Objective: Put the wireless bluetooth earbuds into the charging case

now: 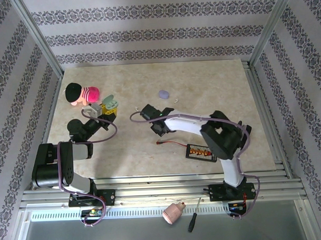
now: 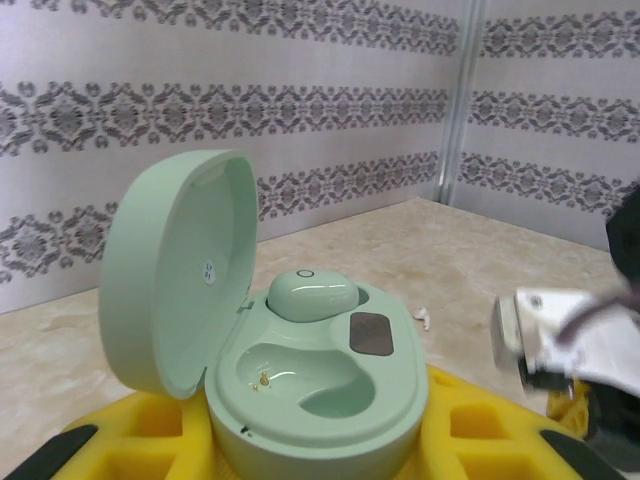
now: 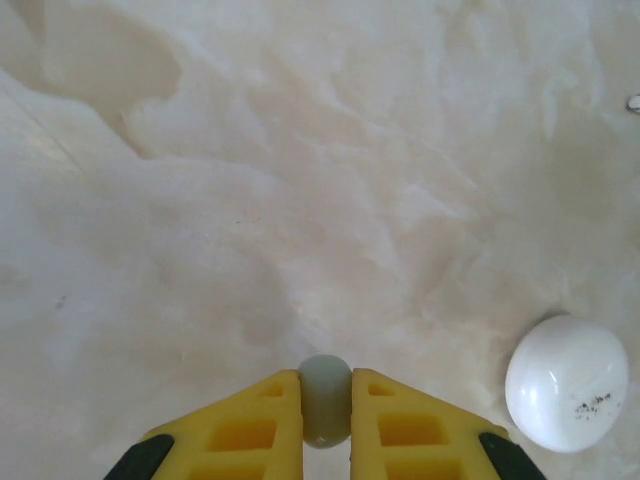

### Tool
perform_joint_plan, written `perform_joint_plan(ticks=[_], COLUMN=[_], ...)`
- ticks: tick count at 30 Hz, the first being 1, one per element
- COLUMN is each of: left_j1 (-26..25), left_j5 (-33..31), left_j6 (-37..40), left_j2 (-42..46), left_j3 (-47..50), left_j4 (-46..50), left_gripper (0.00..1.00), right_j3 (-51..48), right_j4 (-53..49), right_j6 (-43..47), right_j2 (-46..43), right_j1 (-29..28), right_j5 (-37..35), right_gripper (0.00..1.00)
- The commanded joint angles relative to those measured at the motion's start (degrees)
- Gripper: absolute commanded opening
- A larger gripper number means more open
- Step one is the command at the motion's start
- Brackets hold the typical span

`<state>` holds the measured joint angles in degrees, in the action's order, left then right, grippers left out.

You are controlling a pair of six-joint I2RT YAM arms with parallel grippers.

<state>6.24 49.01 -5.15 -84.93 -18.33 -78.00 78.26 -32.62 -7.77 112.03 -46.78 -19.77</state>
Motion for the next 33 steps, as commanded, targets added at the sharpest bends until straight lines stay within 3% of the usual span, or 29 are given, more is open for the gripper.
perform_joint_plan(ticks=[1,5,8,15,18,33], left_j1=[-3.13,-6.83,-9.73,-14.52,-15.85,-17.75], left_j5=[0.68,1.25,1.63,1.71,1.41,1.05], left_j6=[4.38,7.83,9.7,8.23,8.14,9.81], left_j2=[0.24,0.82,0.73,-2.9,-4.31,-4.47], left_j3=[-1.37,-2.97,-4.13,-6.16,-6.74,-7.63], left_j4=[-0.26,3.57,5.13,1.48,0.11,1.9], left_gripper=[0.35,0.35,0.35,0.33,0.33,0.32], right_j3=[-2.91,-6.99,-7.61,-8.39,-7.67,0.58], right_j4=[5.64,14.15,17.91,30.91,34.02,27.93], right_j6=[-5.03,-10.55,-14.61,-25.75,-26.78,-19.33], right_j2=[-8.63,-16.09,-18.96,-22.14,-21.74,-15.75], right_j1=[3.62,8.65,11.01,11.98,11.32,6.06], right_j5=[14.3,33.82,43.7,57.01,58.42,50.63], right_gripper=[0.13,0.15,0.15,0.15,0.15,0.14])
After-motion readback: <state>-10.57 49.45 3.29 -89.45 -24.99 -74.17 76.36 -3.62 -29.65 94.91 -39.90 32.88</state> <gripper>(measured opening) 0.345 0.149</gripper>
